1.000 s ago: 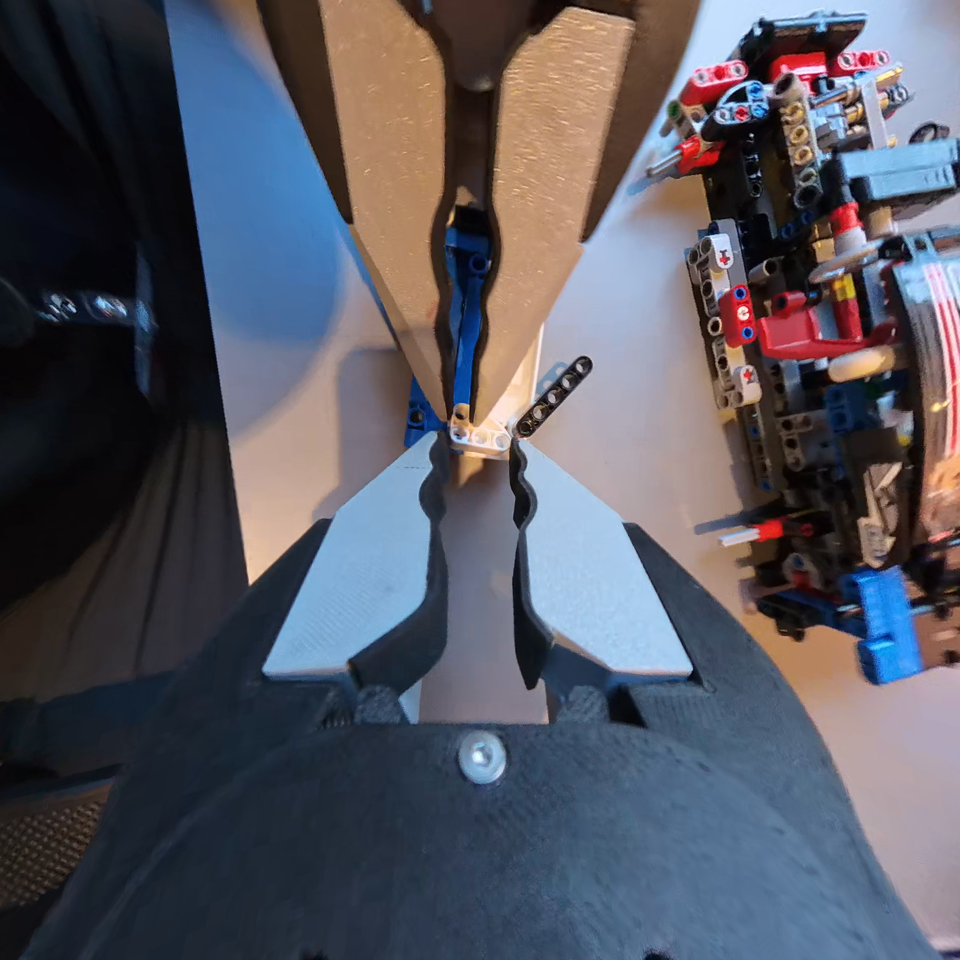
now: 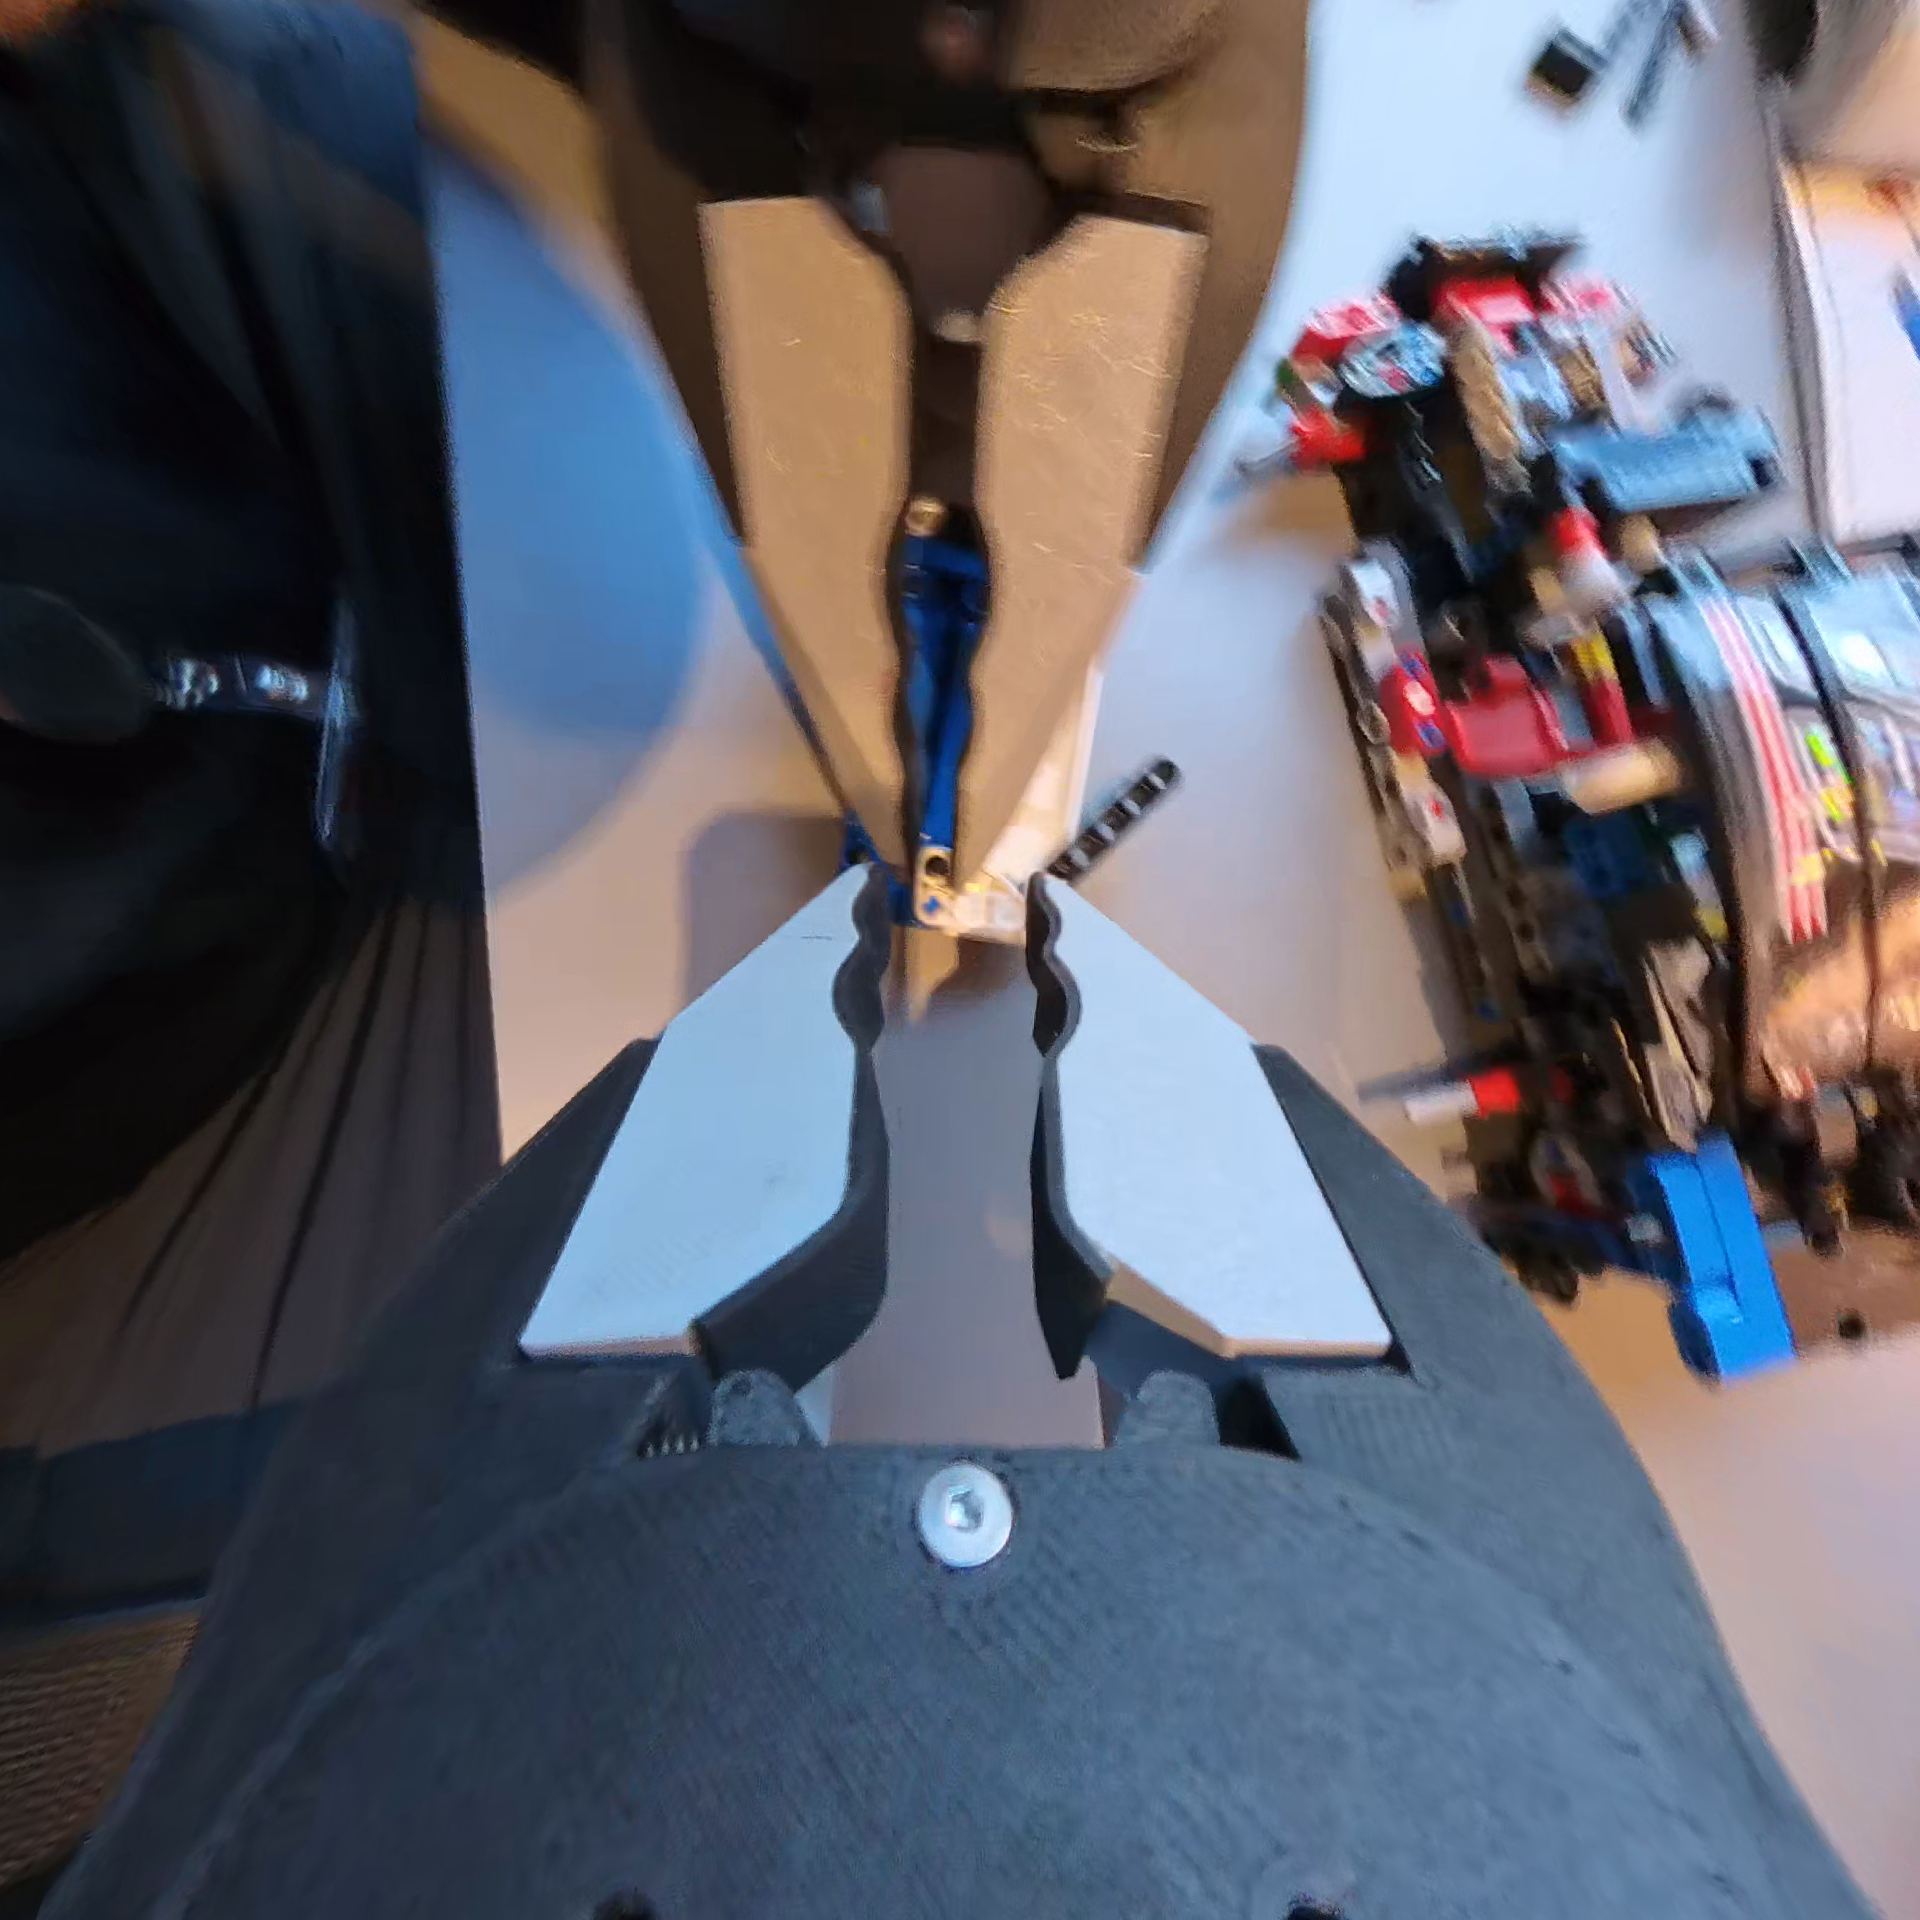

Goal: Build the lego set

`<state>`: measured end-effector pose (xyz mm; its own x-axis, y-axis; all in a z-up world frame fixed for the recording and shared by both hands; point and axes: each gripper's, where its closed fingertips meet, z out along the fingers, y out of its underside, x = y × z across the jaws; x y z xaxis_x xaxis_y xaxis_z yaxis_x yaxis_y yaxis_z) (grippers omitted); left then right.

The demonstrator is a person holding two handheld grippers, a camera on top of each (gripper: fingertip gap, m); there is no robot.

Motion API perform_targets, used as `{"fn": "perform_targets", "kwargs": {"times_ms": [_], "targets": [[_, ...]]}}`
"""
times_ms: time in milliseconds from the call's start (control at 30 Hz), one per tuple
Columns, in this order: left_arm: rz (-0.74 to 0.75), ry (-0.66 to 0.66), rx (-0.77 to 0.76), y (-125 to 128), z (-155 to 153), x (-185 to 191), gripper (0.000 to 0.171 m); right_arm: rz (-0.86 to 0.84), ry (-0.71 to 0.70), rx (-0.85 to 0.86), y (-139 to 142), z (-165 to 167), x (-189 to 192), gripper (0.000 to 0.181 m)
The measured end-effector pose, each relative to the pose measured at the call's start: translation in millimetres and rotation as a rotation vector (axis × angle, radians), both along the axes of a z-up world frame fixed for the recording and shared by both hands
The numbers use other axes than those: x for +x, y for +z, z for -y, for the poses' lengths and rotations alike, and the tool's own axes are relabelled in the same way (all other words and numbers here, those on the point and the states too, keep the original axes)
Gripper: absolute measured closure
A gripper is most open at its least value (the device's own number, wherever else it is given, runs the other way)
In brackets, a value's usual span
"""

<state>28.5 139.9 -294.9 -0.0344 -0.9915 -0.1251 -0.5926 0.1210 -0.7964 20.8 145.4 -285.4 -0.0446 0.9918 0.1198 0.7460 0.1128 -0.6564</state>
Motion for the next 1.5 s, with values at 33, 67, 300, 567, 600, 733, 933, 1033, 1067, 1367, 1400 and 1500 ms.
{"fn": "perform_targets", "kwargs": {"times_ms": [33, 67, 300, 567, 600, 733, 933, 1033, 1067, 1367, 1400, 1500], "targets": [[0.0, -0.001, -0.004, 0.2, 0.0, 0.0, 0.167, 0.009, 0.014, 0.019, -3.3, 0.0, -0.4, 0.158], [0.0, -0.001, -0.006, 0.3, 0.0, 0.0, 0.168, 0.025, 0.02, 0.035, -7.7, -1.3, -0.1, 0.158], [-0.003, -0.01, 0.003, 0.2, 0.6, -0.4, 0.167, 0.024, 0.133, 0.15, -11.2, 1.6, -6.5, 0.159], [-0.004, -0.012, 0.029, 0.6, 0.1, -2.2, 0.168, 0.051, 0.222, 0.193, -13.7, 0.0, -7.2, 0.163], [-0.004, -0.01, 0.028, 0.8, -0.1, -2.5, 0.168, 0.061, 0.229, 0.202, -13.9, -0.5, -7.4, 0.163], [-0.001, -0.007, 0.012, 1.8, -1.0, -5.5, 0.169, 0.082, 0.237, 0.213, -13.7, -1.7, -9.7, 0.164], [0.017, 0.008, -0.02, 7.0, -2.3, -12.2, 0.168, 0.062, 0.236, 0.202, -9.7, -2.8, -16.6, 0.164], [0.092, -0.008, -0.061, 17.4, 1.9, -12.9, 0.171, 0.093, 0.235, 0.202, -16.0, -5.2, -16.1, 0.164], [0.114, -0.012, -0.085, 19.9, 2.9, -13.1, 0.171, 0.086, 0.238, 0.202, -16.9, -4.8, -17.6, 0.164], [-0.136, 0.014, -0.056, 4.9, -4.1, -44.7, 0.15, 0.126, 0.245, 0.16, -16.9, -4.5, -16.4, 0.165], [-0.148, 0.008, -0.056, 1.7, -2.2, -44.2, 0.15, 0.124, 0.238, 0.148, -16.1, -5.0, -15.5, 0.165], [-0.168, 0.0, -0.033, -7.1, 0.9, -40.2, 0.15, 0.067, 0.189, 0.109, -9.8, -5.9, -12.8, 0.165]]}}
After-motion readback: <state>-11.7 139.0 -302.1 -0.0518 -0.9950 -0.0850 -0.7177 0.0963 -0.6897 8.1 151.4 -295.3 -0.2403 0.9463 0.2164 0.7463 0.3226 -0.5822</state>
